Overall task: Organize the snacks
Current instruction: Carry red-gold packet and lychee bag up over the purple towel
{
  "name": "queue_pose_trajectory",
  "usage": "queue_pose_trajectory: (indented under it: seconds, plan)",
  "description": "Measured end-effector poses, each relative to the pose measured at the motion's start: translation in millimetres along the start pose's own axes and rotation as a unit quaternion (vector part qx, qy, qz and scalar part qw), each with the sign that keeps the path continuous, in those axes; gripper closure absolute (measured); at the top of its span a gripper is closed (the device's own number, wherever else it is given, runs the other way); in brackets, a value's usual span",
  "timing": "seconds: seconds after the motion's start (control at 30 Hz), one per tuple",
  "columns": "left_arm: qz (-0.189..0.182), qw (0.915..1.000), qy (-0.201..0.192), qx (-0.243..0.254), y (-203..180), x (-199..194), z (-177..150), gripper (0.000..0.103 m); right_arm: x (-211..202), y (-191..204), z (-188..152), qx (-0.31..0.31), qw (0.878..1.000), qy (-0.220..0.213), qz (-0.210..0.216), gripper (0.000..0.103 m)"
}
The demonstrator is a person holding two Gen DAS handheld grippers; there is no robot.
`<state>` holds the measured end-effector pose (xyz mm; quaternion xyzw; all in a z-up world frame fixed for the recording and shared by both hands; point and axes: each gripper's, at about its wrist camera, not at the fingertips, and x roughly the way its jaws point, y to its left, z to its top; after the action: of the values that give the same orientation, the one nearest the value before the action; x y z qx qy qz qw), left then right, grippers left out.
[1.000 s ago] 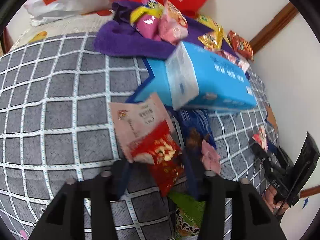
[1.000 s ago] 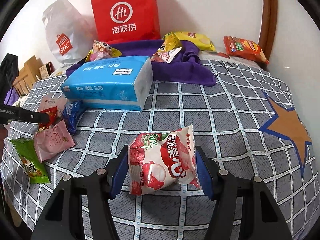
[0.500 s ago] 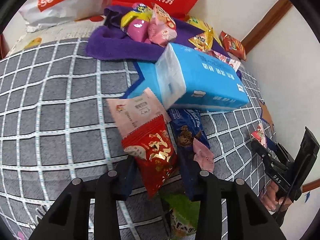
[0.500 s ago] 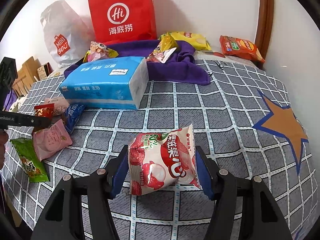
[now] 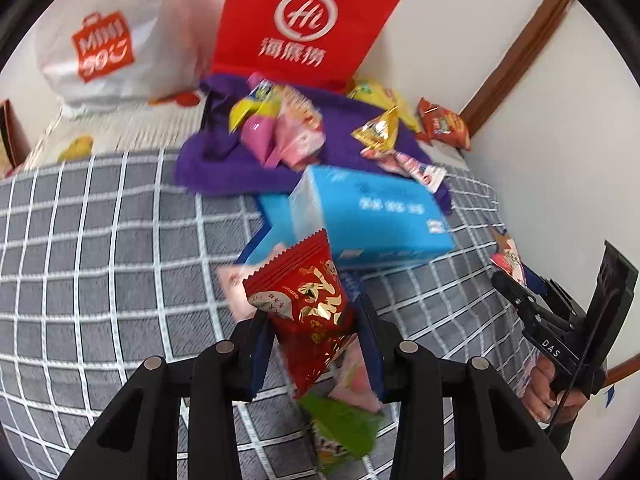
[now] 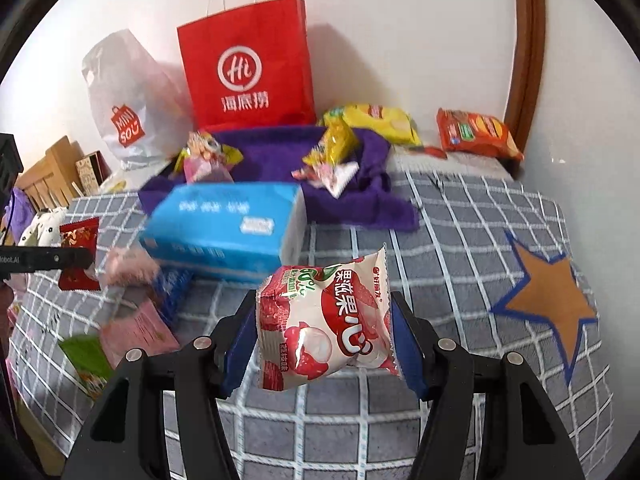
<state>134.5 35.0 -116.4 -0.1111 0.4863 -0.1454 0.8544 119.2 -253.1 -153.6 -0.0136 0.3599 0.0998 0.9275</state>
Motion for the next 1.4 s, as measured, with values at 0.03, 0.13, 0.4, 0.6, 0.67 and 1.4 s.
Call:
queue_pose_trajectory:
  seconds: [0.03,0.13,0.4,0.6,0.67,1.4]
  plan:
    - [-0.001,1.0000,-0.003,0.005,-3,-3,3,0.066,-2,2,7,0.001,1.000,-0.003,0.002,0.041]
    - [0.003,0.9997,-0.014,0.018,-15,-9,15,0.066,-5,8,23,0.001,1.000,-0.009,0.001,0.041]
    - [-0.003,0.9987,-0.033,0.039,-33,-14,45,0.066,-4,18,69,-0.008,1.000,-0.021,-0.003,0.041]
    - [0.000,0.9983,-0.042,0.041,-37,-14,68,0.066,3,19,96,-0.012,0.999,-0.030,0.003,0.041]
    - [0.004,0.9981,-0.046,0.042,-37,-13,77,0.066,7,19,105,-0.009,0.999,-0.033,0.003,0.041]
    - [0.013,0.9991,-0.040,0.007,-1,38,178,0.066,110,24,196,-0.014,1.000,-0.004,0.027,0.041]
